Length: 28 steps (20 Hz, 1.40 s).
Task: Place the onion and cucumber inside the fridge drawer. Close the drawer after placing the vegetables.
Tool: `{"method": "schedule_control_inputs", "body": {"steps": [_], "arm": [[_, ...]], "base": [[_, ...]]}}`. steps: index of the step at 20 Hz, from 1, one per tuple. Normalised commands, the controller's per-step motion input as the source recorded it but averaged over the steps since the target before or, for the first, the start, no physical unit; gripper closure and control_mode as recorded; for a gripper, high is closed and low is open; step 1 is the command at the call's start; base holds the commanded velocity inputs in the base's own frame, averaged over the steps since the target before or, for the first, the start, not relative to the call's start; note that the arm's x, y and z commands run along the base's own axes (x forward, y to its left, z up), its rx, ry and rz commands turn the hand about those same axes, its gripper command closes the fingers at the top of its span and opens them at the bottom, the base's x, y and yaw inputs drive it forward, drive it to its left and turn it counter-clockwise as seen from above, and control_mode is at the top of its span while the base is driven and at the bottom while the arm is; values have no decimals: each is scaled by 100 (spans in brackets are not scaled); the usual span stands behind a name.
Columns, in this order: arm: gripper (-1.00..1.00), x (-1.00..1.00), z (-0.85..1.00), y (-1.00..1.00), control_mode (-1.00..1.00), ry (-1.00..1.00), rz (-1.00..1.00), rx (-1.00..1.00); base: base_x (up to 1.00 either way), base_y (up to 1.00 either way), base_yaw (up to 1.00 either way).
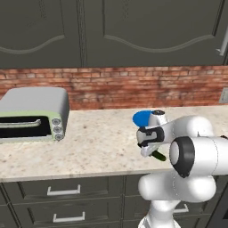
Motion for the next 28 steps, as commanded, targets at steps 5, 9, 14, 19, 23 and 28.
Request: {"method": "schedule_control_inputs", "body": {"steps": [5,9,14,19,23,28], "arm": [[100,-35,84,3,-100,-6,9,0],[100,-64,100,32,-100,-2,6,0],[100,-67,94,26,-100,0,7,-1],[100,-66,71,0,-100,-5,10,-1],[100,-36,64,3,-100,-5,7,0],[100,-1,21,2,-100,1,10,0]], "base": [[0,0,0],[0,0,0],[0,0,0],[0,0,0],[0,0,0],[0,0,0]]}}
